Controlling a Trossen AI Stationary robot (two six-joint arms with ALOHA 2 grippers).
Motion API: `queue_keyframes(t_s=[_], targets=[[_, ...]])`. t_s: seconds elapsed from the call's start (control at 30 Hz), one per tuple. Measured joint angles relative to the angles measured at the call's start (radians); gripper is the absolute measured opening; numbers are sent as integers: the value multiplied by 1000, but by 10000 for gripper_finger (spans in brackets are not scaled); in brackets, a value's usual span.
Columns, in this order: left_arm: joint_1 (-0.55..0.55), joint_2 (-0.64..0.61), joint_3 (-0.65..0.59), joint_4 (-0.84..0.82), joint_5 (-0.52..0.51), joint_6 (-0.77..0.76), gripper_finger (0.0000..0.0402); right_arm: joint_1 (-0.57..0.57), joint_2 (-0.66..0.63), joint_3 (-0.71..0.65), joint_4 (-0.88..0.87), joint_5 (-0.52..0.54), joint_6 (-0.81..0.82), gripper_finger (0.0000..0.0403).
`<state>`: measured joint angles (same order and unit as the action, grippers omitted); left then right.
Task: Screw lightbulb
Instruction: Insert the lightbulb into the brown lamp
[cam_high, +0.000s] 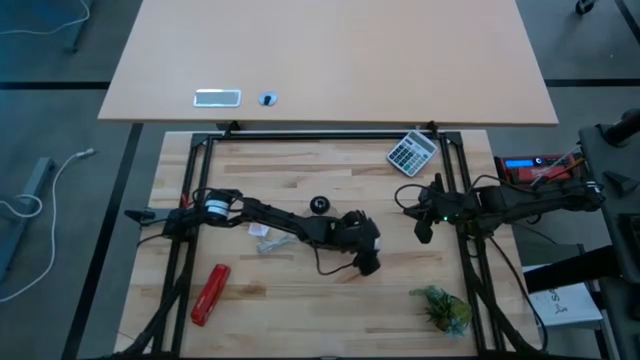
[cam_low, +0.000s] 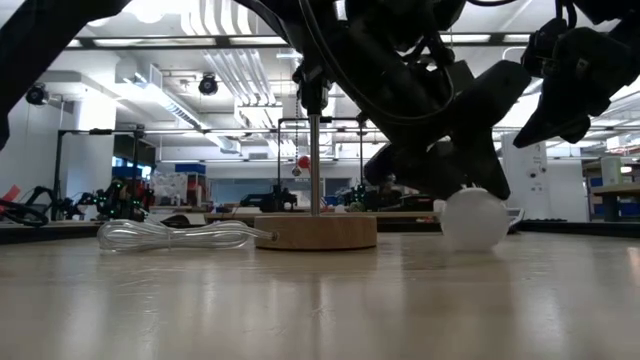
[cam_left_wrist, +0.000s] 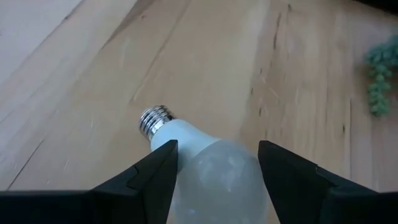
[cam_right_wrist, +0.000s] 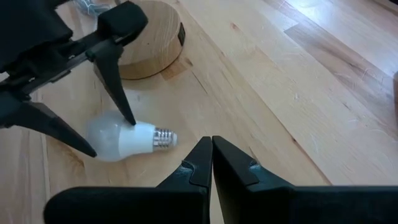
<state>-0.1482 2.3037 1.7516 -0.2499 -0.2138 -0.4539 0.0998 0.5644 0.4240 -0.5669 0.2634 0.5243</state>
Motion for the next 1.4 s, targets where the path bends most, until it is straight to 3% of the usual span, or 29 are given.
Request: queue_keyframes(t_s=[0.43,0.63,0.93,1.17,1.27,1.4], targets=[[-15,-29,19,-38,9,50,208,0,0,0,-5,0,0,8],[-15,-30,14,-40,-117,43,203,0,0,0,-4,0,0,8],[-15,-30,3,-60,-121,-2,248,0,0,0,-1,0,0,8],[-15,-28,2,-87,-47,26,276,0,0,0,-2,1,0,8],[-16,-26,-2,-120,12,26,274,0,0,0,-2,1,0,8],[-16,-19,-9,-121,19,40,267,0,0,-4,-3,1,0,8]])
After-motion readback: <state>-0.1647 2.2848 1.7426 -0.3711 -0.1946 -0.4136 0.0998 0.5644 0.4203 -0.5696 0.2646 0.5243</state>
